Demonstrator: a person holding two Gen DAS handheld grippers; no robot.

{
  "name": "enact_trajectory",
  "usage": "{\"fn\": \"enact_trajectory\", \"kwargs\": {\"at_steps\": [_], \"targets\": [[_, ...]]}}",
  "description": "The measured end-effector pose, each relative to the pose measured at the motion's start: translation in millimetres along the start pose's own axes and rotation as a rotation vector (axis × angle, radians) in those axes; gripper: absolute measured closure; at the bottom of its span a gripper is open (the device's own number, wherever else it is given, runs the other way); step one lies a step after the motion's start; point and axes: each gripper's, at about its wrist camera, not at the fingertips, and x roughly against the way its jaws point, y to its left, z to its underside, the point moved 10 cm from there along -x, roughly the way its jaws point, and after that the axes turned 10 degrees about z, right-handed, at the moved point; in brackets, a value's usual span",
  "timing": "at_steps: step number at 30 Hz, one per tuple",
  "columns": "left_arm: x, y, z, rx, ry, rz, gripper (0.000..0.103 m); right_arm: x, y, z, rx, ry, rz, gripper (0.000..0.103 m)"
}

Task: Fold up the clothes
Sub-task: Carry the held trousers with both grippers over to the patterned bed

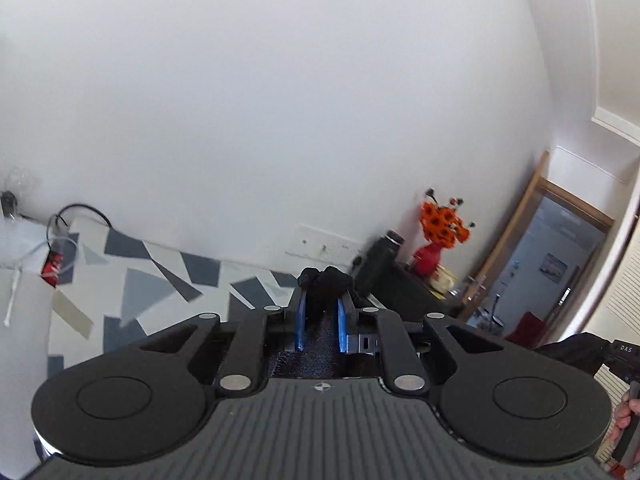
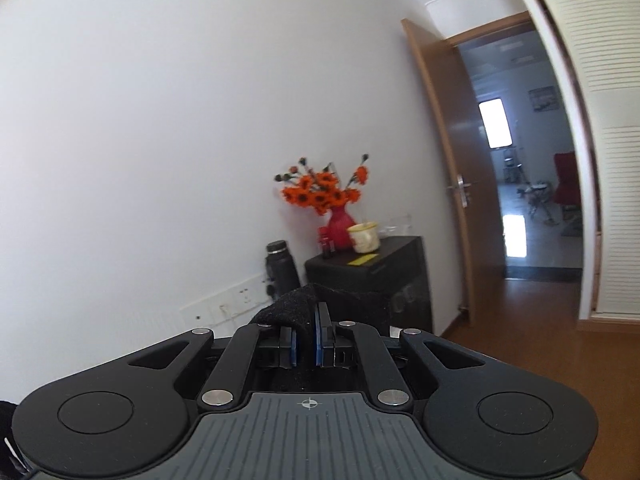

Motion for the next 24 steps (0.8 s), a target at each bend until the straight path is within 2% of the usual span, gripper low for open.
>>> {"fn": "enact_trajectory", "kwargs": {"at_steps": [6,10,15,17,20,22,24], "targets": [[-15.4,48.1,-53.3,-0.019,-0.103,-0.157,0.087,-129.6,100.1,-33.0,0.149,0.004,-0.182,0.096],[-39.4,77.5,-57.6,-0.004,-0.112,-0.265,0.087,-223.2,142.6,-41.9,0.186,0.044,-0.262,0.096],[-89.5,109.4,-22.5,0.054,-0.043,-0.430,0.087,-354.7,154.7,-16.8,0.261,0.165,-0.314,0.096],[-114.0,125.1,12.4,0.108,0.032,-0.509,0.087,-394.0,148.9,12.2,0.339,0.218,-0.309,0.096],[-135.0,137.5,62.0,0.195,0.131,-0.590,0.087,-438.9,120.3,65.9,0.462,0.317,-0.278,0.096],[-141.5,134.6,96.6,0.266,0.180,-0.633,0.087,-458.9,91.7,95.5,0.482,0.399,-0.247,0.096],[-134.2,125.9,108.7,0.380,0.148,-0.640,0.087,-468.1,61.6,115.0,0.428,0.484,-0.220,0.096]]}}
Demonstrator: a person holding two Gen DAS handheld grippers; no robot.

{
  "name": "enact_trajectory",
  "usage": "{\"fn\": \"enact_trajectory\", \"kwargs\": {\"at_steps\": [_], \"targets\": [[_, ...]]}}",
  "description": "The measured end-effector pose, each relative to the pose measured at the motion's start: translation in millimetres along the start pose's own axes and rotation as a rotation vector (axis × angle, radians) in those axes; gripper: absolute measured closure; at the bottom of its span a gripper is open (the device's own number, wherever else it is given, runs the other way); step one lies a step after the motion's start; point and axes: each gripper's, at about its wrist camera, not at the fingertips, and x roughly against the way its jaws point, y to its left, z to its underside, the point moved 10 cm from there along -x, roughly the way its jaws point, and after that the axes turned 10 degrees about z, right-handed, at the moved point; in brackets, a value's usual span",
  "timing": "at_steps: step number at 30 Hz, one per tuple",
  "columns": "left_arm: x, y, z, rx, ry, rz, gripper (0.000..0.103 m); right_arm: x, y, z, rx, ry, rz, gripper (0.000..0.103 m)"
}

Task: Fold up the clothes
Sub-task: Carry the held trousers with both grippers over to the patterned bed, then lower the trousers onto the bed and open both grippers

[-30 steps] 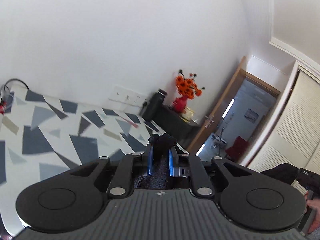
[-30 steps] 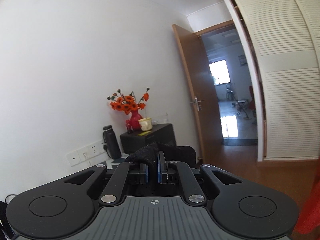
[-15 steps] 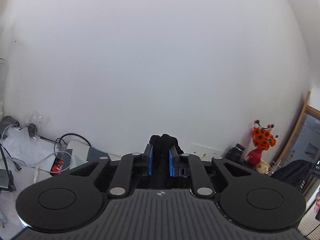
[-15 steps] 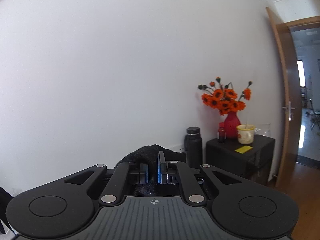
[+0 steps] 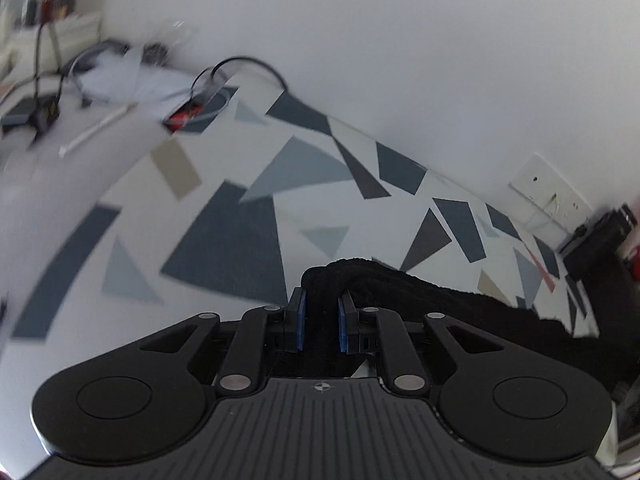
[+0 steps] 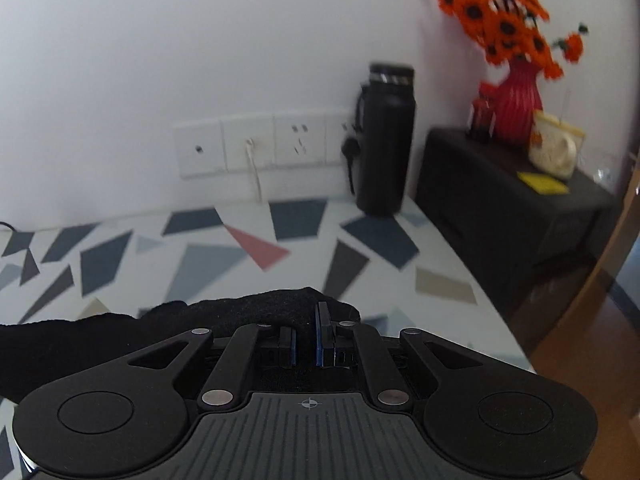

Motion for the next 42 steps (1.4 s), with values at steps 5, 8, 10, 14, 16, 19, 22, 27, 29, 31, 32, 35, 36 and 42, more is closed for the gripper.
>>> {"fn": "enact_trajectory", "kwargs": {"at_steps": [5,8,10,14,16,19,22,27,29,31,32,35,36,42], "targets": [[38.5,-14.8,19.8,-0.008,-0.008,-0.058,0.087,5.1,-43.2,29.5,-0.179,0.070,-0.080,0.096],[28.0,-20.2,19.6,-0.086,0.017,-0.131,0.087,-13.2,-50.7,30.8,-0.139,0.077,-0.101,0.096],[11.8,-22.9,20.3,-0.131,0.017,-0.149,0.087,-29.7,-48.8,31.4,-0.141,0.088,-0.112,0.096],[-17.9,-24.2,25.0,-0.299,0.053,-0.247,0.084,-59.1,-44.2,35.5,-0.123,0.113,-0.086,0.079],[-19.5,-21.0,23.3,-0.287,0.059,-0.277,0.075,-63.6,-44.6,40.1,-0.099,0.125,-0.054,0.063],[-3.9,-21.0,16.0,-0.302,0.013,-0.290,0.042,-57.2,-51.1,44.8,-0.078,0.133,-0.016,0.048],[9.8,-19.3,10.4,-0.336,-0.004,-0.297,0.035,-43.6,-67.7,48.0,-0.084,0.138,0.022,0.043],[21.0,-9.3,12.9,-0.338,0.023,-0.268,0.035,-15.5,-90.6,51.8,-0.085,0.120,0.102,0.042],[21.9,-5.1,20.7,-0.329,0.052,-0.235,0.035,-8.7,-94.4,55.1,-0.094,0.119,0.118,0.036],[19.3,-1.7,33.6,-0.315,0.098,-0.197,0.034,-11.0,-96.6,63.8,-0.117,0.163,0.121,0.027],[18.1,-0.3,41.7,-0.311,0.122,-0.182,0.034,-14.9,-95.9,69.8,-0.110,0.194,0.122,0.024],[14.6,-0.3,63.9,-0.324,0.195,-0.142,0.032,-27.3,-92.3,88.8,-0.018,0.254,0.199,0.024],[13.5,0.0,71.3,-0.340,0.220,-0.138,0.029,-27.8,-89.9,92.9,-0.002,0.265,0.220,0.024],[10.8,16.8,95.9,-0.401,0.273,-0.169,0.029,-9.4,-63.8,103.5,0.035,0.265,0.256,0.021]]}}
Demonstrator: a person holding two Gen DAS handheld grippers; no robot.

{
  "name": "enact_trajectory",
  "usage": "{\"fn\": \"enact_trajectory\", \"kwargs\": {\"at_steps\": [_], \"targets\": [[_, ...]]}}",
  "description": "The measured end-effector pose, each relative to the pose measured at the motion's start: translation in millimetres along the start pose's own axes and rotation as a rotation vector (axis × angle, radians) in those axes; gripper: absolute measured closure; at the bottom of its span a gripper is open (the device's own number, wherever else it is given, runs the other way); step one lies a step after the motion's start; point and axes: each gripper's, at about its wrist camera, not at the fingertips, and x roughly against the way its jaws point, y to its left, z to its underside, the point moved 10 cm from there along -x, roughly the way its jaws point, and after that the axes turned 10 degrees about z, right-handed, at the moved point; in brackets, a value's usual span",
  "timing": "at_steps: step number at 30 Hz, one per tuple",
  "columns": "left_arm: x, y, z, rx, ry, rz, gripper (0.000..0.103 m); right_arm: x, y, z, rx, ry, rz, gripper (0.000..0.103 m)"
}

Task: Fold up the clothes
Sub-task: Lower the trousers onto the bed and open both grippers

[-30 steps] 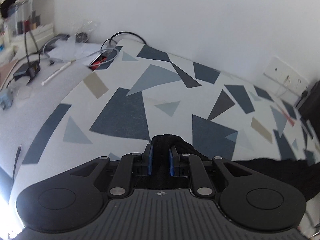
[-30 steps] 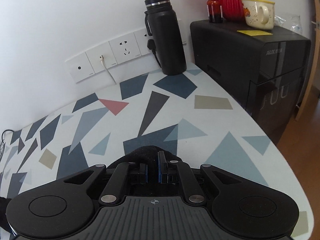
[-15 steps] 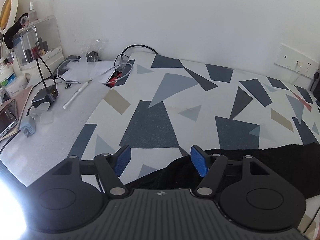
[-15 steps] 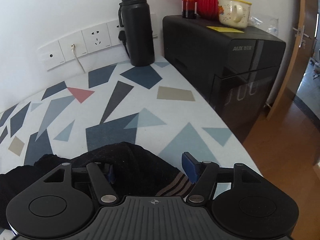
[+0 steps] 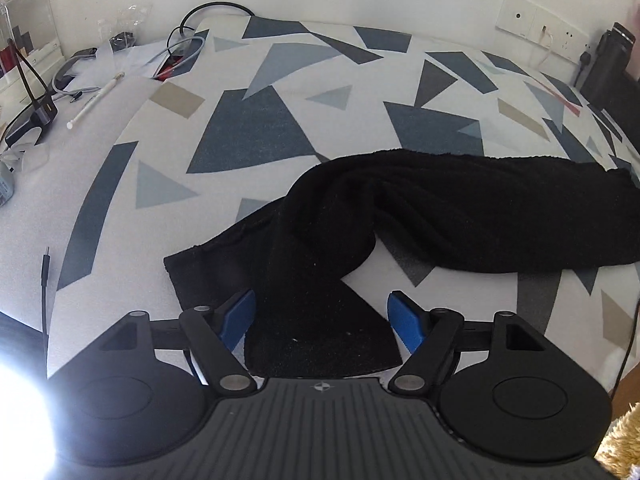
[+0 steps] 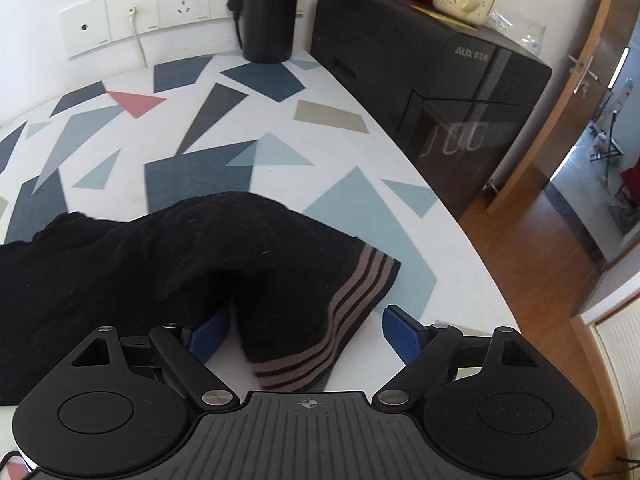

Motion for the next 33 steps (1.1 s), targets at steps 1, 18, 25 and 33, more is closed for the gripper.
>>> {"fn": "enact_trajectory", "kwargs": {"at_steps": [1,18,25,33], "targets": [[-2.0,1.6,1.5,-0.022,0.007,-0.016,0.029,4.6,2.8,0.5,-0.002,-0.003,-0.002,0.020],[46.3,69.9,-26.7,0.000,-0.158,-0.176,0.087,95.2,133.9,37.0,0.400,-0.167,-0.218,0.018],[68.6,59.4,-46.4,0.004,-0.236,-0.129,0.088,108.0,197.5,74.5,0.631,-0.235,-0.302,0.038],[100.2,45.4,-84.5,-0.023,-0.342,-0.086,0.089,105.6,205.9,74.9,0.607,-0.230,-0.325,0.061]]}}
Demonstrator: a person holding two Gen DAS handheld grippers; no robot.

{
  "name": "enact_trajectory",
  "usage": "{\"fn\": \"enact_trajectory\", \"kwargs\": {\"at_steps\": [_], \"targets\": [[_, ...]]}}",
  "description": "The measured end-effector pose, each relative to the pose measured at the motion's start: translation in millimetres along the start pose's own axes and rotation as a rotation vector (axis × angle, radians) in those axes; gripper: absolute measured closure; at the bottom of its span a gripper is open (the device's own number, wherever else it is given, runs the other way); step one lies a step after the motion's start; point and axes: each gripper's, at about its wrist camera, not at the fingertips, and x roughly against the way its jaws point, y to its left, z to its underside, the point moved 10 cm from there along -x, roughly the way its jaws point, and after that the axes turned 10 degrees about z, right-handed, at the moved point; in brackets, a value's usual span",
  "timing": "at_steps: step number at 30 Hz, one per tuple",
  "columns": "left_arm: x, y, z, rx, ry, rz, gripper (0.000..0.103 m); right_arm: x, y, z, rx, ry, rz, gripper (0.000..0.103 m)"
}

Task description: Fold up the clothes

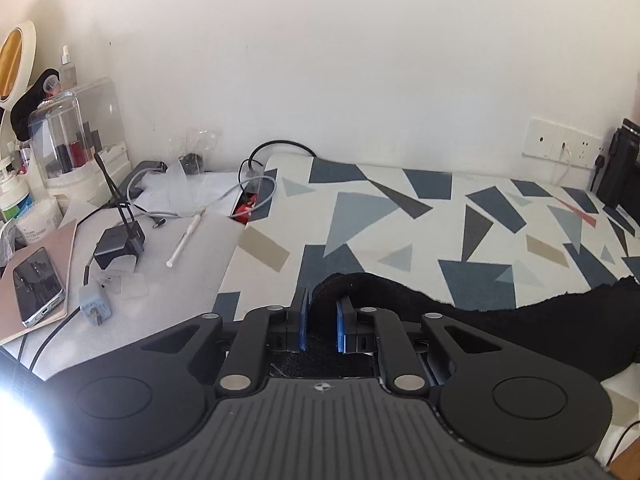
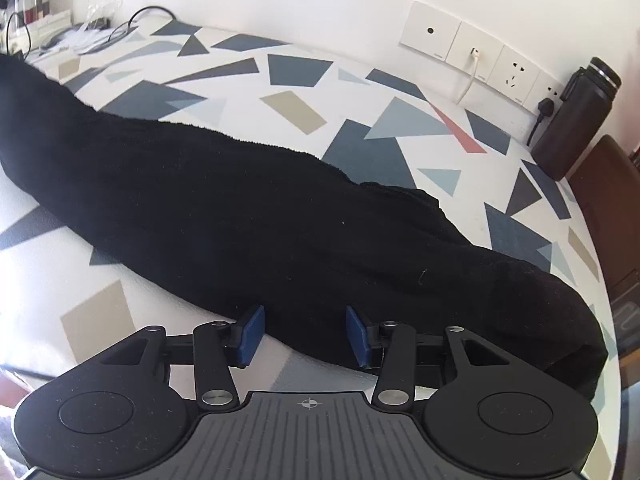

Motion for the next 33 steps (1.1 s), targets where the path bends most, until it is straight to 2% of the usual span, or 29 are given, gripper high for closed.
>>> {"fn": "enact_trajectory", "kwargs": {"at_steps": [2,4,6,8,11,15,16,17,18,19,20,21,22,23,24,25,26,31,32,33], "targets": [[-0.9,2.3,-3.7,0.003,-0.003,-0.002,0.089,-1.7,-1.0,1.6,0.007,-0.012,-0.001,0.063],[-3.8,5.9,0.1,0.017,0.011,-0.006,0.089,-1.8,-4.3,2.0,-0.023,-0.011,-0.012,0.071],[-7.6,10.7,7.9,0.044,0.031,-0.005,0.089,0.3,-7.7,2.3,-0.072,-0.004,-0.024,0.085],[-11.8,16.7,17.7,0.068,0.054,-0.013,0.089,1.5,-11.9,4.3,-0.112,0.001,-0.023,0.095],[-16.2,22.8,27.6,0.089,0.073,-0.023,0.090,3.9,-20.6,9.9,-0.173,0.011,-0.026,0.095],[-16.9,22.1,22.8,0.097,0.060,-0.016,0.090,9.0,-29.4,15.2,-0.211,0.005,-0.026,0.096],[-17.0,20.5,19.1,0.082,0.057,-0.019,0.090,11.4,-27.5,14.9,-0.198,-0.009,-0.039,0.094],[-17.2,18.8,15.2,0.067,0.054,-0.021,0.092,13.7,-23.9,14.3,-0.177,-0.023,-0.056,0.086],[-17.8,17.0,11.2,0.048,0.056,-0.031,0.092,14.7,-18.3,14.3,-0.146,-0.026,-0.068,0.064],[-17.5,15.7,7.1,0.040,0.051,-0.032,0.092,14.3,-11.2,14.9,-0.102,-0.024,-0.070,0.056],[-16.9,13.9,2.1,0.038,0.045,-0.028,0.093,13.7,-3.4,14.8,-0.051,-0.032,-0.064,0.051],[-15.0,12.2,-3.0,0.040,0.035,-0.019,0.093,12.6,4.3,14.5,0.000,-0.042,-0.054,0.052],[-13.1,10.5,-8.1,0.041,0.024,-0.011,0.093,11.8,8.3,13.0,0.017,-0.050,-0.055,0.054],[-11.2,8.8,-13.2,0.042,0.014,-0.002,0.093,11.6,10.1,10.5,0.013,-0.056,-0.063,0.061],[-9.1,6.8,-17.6,0.040,0.005,0.005,0.093,11.4,11.9,8.1,0.008,-0.063,-0.070,0.083],[-6.9,4.8,-22.1,0.038,-0.003,0.011,0.093,12.1,10.6,5.1,-0.010,-0.071,-0.076,0.095],[-5.1,2.5,-26.8,0.032,-0.011,0.018,0.093,13.6,7.3,1.7,-0.037,-0.080,-0.081,0.101],[-0.1,-2.3,-44.1,0.041,-0.039,0.043,0.093,20.9,-7.4,-13.4,-0.106,-0.126,-0.076,0.103],[0.1,-1.6,-45.0,0.045,-0.041,0.041,0.093,21.2,-8.3,-15.5,-0.102,-0.126,-0.086,0.102],[0.3,-0.8,-45.9,0.049,-0.043,0.040,0.093,21.1,-5.7,-16.0,-0.081,-0.123,-0.095,0.097]]}}
